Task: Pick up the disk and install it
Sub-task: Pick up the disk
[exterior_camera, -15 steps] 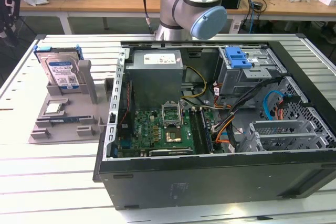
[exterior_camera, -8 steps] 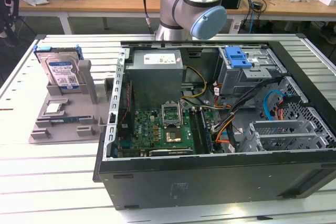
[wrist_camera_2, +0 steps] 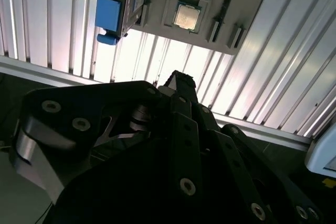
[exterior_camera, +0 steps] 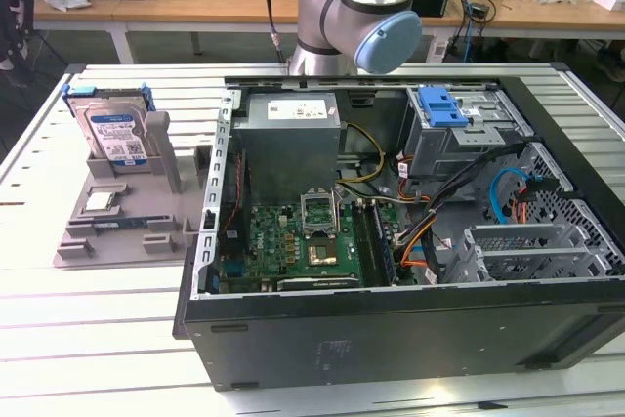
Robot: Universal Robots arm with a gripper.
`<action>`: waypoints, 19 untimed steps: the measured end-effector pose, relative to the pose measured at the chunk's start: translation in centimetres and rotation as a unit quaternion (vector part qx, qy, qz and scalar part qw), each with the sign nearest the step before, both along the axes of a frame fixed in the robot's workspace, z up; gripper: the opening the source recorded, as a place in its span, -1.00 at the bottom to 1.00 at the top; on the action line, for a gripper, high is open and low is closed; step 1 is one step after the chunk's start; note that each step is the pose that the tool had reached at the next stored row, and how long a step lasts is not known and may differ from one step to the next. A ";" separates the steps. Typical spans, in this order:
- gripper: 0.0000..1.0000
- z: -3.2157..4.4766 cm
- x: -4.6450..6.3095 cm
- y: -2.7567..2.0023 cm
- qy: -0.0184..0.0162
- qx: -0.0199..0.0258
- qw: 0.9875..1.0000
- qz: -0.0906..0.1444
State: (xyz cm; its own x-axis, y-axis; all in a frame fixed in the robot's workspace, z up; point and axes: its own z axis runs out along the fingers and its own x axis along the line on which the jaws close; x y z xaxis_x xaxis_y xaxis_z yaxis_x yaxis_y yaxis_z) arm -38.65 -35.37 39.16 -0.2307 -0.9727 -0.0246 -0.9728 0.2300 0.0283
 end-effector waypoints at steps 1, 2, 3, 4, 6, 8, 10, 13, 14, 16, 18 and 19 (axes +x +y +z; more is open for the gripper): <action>-0.79 0.00 0.0 0.00 0.000 0.000 1.000 0.004; -0.79 0.00 0.0 0.00 0.000 0.000 1.000 0.006; -0.79 0.00 0.0 0.00 0.000 0.000 1.000 0.009; -0.79 0.00 0.0 0.00 0.000 0.000 1.000 0.011; -0.79 0.00 0.0 0.00 0.000 0.000 1.000 0.015; -0.79 0.00 0.0 0.00 0.000 0.000 1.000 0.021; -0.79 0.00 0.0 0.00 0.000 0.000 1.000 0.029; -0.79 0.00 0.0 0.00 0.000 0.000 0.999 0.040; -0.79 0.00 0.0 0.00 0.000 0.000 0.999 0.043; -0.79 0.00 0.0 0.00 0.000 0.000 0.999 0.049; -0.79 0.00 0.0 0.00 0.000 0.000 0.999 0.054; -0.79 0.00 0.0 0.00 0.000 0.000 0.998 0.057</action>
